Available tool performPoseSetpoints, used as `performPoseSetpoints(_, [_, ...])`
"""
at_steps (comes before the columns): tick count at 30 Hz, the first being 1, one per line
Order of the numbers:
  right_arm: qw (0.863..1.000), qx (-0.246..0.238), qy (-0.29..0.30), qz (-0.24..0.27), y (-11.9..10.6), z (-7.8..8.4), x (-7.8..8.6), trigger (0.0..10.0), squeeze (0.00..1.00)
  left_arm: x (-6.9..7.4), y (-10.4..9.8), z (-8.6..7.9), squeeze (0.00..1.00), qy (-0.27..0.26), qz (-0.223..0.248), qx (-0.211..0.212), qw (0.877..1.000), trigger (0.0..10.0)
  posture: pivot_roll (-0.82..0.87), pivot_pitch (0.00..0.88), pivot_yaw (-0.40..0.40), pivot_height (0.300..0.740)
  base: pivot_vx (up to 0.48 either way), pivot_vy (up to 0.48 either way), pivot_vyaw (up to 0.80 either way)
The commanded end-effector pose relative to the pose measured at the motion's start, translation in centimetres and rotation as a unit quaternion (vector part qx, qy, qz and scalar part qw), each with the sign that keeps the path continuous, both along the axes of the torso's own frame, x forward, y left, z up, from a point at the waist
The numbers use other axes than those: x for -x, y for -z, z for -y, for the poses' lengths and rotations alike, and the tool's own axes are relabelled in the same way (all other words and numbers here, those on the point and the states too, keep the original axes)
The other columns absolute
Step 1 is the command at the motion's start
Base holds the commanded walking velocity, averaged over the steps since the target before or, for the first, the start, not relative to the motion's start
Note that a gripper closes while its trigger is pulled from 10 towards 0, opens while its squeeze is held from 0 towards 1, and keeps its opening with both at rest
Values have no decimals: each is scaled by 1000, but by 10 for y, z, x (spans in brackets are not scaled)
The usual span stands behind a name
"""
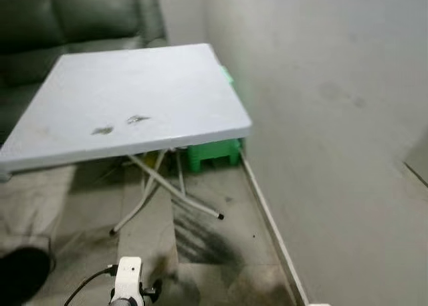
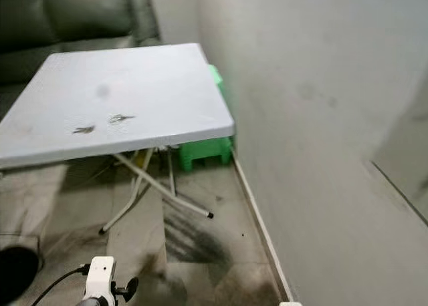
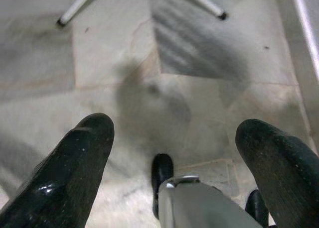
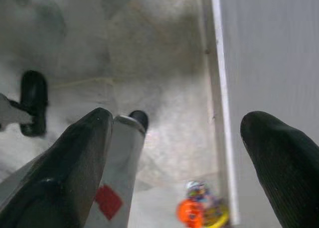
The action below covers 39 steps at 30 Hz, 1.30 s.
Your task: Hang keys on a hook
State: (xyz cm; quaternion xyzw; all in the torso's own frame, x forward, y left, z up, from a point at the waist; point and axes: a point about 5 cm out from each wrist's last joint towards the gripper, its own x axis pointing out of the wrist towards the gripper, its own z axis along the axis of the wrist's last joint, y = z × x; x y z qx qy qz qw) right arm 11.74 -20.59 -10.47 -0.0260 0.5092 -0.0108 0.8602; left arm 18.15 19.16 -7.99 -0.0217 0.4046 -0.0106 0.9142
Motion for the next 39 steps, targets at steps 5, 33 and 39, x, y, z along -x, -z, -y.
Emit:
performPoseSetpoints(5, [1000,-7,-2,-8,2,-6,4,10000,0,-1,0,-2,0,-4,-3,0,1000,10000,3,0,-1,740,0,0,800])
performPoseSetpoints(33, [1000,-6,4,-23,4,-1,13,10000,0,3,1,-5,0,-19,-11,3,1000,10000,9,0,-10,740,0,0,286])
performPoseSetpoints(39, [1000,-7,5,-27,5,-1,16,10000,0,2,1,-6,0,-19,-9,2,1000,10000,10,0,-6,740,0,214,0])
